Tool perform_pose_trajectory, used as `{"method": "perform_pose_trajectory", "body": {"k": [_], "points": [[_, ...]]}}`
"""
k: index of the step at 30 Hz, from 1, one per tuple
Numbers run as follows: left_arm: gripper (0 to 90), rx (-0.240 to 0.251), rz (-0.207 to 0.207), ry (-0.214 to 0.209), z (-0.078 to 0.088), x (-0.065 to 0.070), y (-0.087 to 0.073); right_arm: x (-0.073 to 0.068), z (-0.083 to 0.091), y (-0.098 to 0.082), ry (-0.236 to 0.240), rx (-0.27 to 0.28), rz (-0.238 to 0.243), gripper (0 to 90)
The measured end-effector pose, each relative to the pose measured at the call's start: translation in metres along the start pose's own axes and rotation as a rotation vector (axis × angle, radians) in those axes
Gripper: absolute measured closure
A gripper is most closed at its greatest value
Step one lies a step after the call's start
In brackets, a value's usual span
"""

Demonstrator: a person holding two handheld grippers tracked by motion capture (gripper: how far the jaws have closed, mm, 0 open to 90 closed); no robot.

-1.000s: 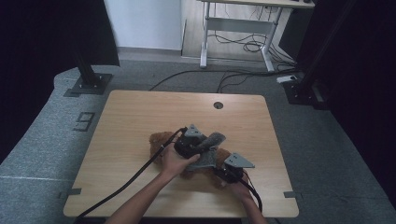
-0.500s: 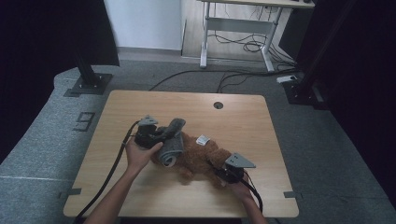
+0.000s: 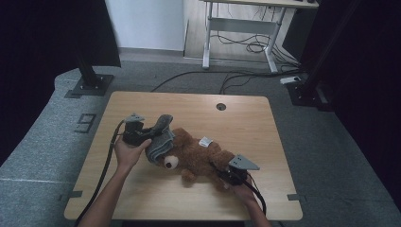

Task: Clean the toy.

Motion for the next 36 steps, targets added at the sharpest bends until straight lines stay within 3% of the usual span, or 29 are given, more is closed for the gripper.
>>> {"method": "perform_pose_trajectory", "body": {"k": [3,7,9,12,15,19,21,26,29,32,34,36], "points": [[76.4,-0.001,-0.012,-0.045,-0.008,0.009,0.006,0.001,0.000,0.000,0.005,0.001,-0.006,63.3],[76.1,-0.065,-0.059,-0.099,-0.032,0.029,0.004,0.001,0.000,0.000,0.008,0.005,-0.011,63.0],[75.9,-0.089,-0.077,-0.105,-0.040,0.036,0.000,0.001,0.000,0.000,0.007,0.005,-0.010,62.5],[76.0,-0.104,-0.099,-0.078,-0.045,0.039,-0.005,0.001,0.000,0.000,0.006,0.006,-0.009,60.5],[76.4,-0.104,-0.111,-0.065,-0.045,0.041,-0.011,0.002,0.001,0.001,-0.005,0.010,-0.004,50.8],[77.1,-0.084,-0.119,-0.066,-0.043,0.044,-0.022,0.006,0.012,0.007,-0.021,0.000,-0.032,32.2],[77.5,-0.068,-0.110,-0.074,-0.041,0.044,-0.027,0.010,0.021,0.013,-0.023,0.004,-0.057,25.9],[78.6,-0.024,-0.101,-0.079,-0.035,0.047,-0.042,0.014,0.056,0.034,-0.020,0.082,-0.111,17.0],[78.8,-0.017,-0.115,-0.077,-0.031,0.051,-0.047,0.014,0.070,0.049,-0.015,0.097,-0.110,15.2],[78.8,-0.010,-0.111,-0.084,-0.029,0.052,-0.049,0.013,0.069,0.069,-0.005,0.078,-0.095,15.5],[78.8,-0.005,-0.111,-0.087,-0.027,0.052,-0.051,0.014,0.058,0.081,-0.013,0.044,-0.090,15.8],[78.8,-0.003,-0.113,-0.087,-0.026,0.053,-0.052,0.019,0.045,0.090,0.008,0.022,-0.113,16.1]]}}
Point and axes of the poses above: each handheld gripper's, and its own axes: z roughly backward along the jaws, y roughly out of its top, x roughly to its right, the point moved 2 cm from there along -z, roughly forward along the jaws, and after that the axes turned 3 degrees about -z, right-handed, at the moved point
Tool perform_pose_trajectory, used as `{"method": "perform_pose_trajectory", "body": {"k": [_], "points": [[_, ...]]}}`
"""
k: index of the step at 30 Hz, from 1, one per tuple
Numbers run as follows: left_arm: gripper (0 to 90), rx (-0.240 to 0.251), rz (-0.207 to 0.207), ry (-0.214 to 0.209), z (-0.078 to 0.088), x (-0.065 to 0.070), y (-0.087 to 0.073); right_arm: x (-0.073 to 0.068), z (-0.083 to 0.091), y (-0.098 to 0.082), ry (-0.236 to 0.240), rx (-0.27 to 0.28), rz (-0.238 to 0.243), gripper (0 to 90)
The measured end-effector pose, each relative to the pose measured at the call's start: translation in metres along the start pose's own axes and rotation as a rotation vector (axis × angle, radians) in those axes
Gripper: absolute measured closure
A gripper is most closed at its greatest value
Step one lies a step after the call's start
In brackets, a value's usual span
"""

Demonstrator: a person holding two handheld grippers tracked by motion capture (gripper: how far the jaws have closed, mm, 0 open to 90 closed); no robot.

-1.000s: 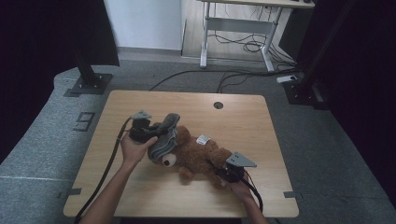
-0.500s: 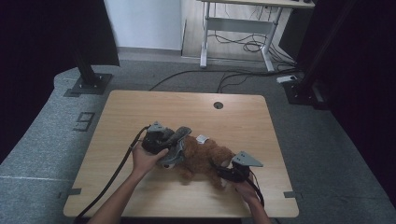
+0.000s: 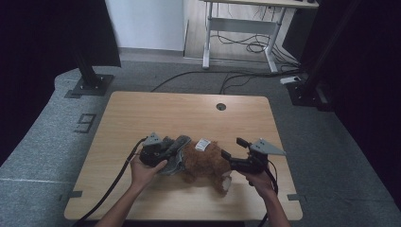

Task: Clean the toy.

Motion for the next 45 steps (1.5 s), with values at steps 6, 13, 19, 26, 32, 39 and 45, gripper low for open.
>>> {"method": "perform_pose_trajectory", "body": {"k": [6,13,19,26,32,39,45], "points": [[78.7,0.010,0.007,-0.011,0.004,0.000,-0.003,-0.004,-0.049,-0.013,0.038,-0.175,-0.014,14.8],[78.7,0.025,0.011,-0.032,0.010,0.004,-0.011,-0.026,-0.059,-0.061,0.032,-0.269,-0.035,12.8],[78.7,0.037,0.027,-0.066,0.018,0.008,-0.021,-0.033,-0.056,-0.088,0.007,-0.351,-0.041,20.4],[78.6,0.054,0.030,-0.055,0.014,0.004,-0.019,-0.038,-0.055,-0.093,-0.020,-0.275,0.074,47.2],[78.6,0.049,0.010,0.011,-0.009,-0.003,-0.003,-0.020,-0.071,-0.087,-0.122,-0.225,0.128,50.2],[78.4,0.045,0.045,-0.015,-0.015,-0.009,0.004,-0.004,-0.077,-0.083,-0.130,-0.194,0.138,50.0],[77.0,0.057,0.068,-0.072,0.013,0.004,0.021,-0.016,-0.062,-0.095,-0.101,-0.189,0.206,50.1]]}}
Point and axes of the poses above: each handheld gripper's, and its own axes: z roughly backward along the jaws, y roughly out of its top, x roughly to its right, the point moved 2 cm from there along -z, roughly forward along the jaws, and after that the axes turned 3 degrees about -z, right-handed, at the moved point
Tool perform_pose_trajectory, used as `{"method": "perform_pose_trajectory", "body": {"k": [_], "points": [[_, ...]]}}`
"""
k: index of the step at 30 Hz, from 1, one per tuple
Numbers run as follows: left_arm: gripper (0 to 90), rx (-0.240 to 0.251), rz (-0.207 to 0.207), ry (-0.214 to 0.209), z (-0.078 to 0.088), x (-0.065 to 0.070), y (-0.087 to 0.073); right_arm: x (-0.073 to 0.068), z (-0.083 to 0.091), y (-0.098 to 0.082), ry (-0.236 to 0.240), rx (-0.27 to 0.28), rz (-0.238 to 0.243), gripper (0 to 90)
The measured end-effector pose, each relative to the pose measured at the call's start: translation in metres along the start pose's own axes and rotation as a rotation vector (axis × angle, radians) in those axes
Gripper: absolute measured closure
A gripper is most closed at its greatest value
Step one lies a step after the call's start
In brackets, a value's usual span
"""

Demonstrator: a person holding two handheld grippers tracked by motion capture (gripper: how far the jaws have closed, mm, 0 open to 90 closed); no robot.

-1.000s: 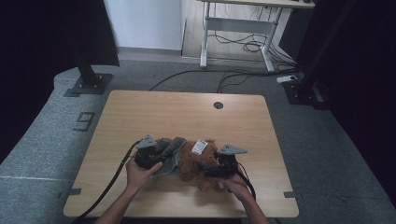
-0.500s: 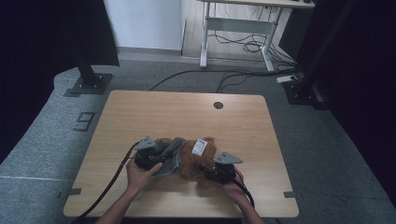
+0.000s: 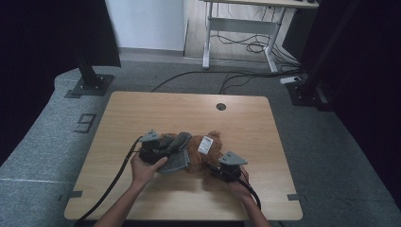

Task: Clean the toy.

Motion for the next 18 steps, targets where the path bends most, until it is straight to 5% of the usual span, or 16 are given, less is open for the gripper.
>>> {"method": "perform_pose_trajectory", "body": {"k": [4,9,12,15,18], "points": [[76.8,0.001,-0.022,-0.044,-0.004,0.014,0.023,-0.008,0.004,-0.006,-0.015,0.000,0.044,49.9],[76.1,-0.081,-0.066,-0.046,-0.041,0.029,0.042,-0.011,0.005,-0.008,-0.021,0.006,0.055,49.8],[75.4,-0.187,-0.077,-0.036,-0.070,0.031,0.039,-0.012,0.006,-0.009,-0.019,0.006,0.066,49.8],[75.9,-0.185,-0.046,-0.050,-0.076,0.024,0.033,-0.011,0.006,-0.011,-0.016,-0.007,0.072,50.1],[76.1,-0.182,-0.060,-0.016,-0.066,0.019,0.031,-0.009,0.007,-0.012,-0.006,-0.005,0.071,51.1]]}}
Point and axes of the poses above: each handheld gripper's, and its own axes: z roughly backward along the jaws, y roughly out of its top, x roughly to its right, the point moved 2 cm from there along -z, roughly forward along the jaws, and after that the axes turned 3 degrees about -z, right-handed, at the moved point
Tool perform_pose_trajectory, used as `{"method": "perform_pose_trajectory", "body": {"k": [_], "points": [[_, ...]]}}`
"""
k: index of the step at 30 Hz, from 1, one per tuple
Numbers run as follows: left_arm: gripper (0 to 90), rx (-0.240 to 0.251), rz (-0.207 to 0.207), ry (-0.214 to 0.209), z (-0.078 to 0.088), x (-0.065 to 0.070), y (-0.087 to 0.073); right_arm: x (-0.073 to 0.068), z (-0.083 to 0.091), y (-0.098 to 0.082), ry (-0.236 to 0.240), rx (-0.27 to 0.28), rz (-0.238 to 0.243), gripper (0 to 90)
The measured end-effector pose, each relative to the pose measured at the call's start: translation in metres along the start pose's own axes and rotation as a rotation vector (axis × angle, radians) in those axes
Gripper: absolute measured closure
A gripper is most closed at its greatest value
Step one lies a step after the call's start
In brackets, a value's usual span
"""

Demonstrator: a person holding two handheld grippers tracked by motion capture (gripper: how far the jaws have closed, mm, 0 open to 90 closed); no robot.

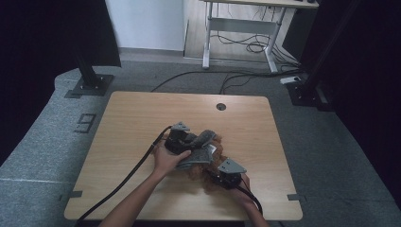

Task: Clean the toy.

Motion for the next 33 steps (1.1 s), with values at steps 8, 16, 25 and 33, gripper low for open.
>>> {"method": "perform_pose_trajectory", "body": {"k": [8,16,25,33], "points": [[76.8,0.053,0.090,0.019,0.037,-0.038,-0.029,-0.002,0.002,-0.002,0.009,0.004,0.015,52.2],[76.6,0.099,0.087,0.069,0.067,-0.047,-0.041,-0.005,0.003,-0.002,0.018,0.002,0.016,52.1],[77.2,0.113,0.118,0.051,0.066,-0.049,-0.058,0.001,0.007,0.001,0.084,0.019,-0.060,37.3],[77.6,0.146,0.131,0.035,0.075,-0.048,-0.077,0.009,0.021,0.018,0.193,0.040,-0.179,20.9]]}}
Point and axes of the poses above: each handheld gripper's, and its own axes: z roughly backward along the jaws, y roughly out of its top, x roughly to its right, the point moved 2 cm from there along -z, roughly forward along the jaws, and after that the axes turned 3 degrees about -z, right-handed, at the moved point
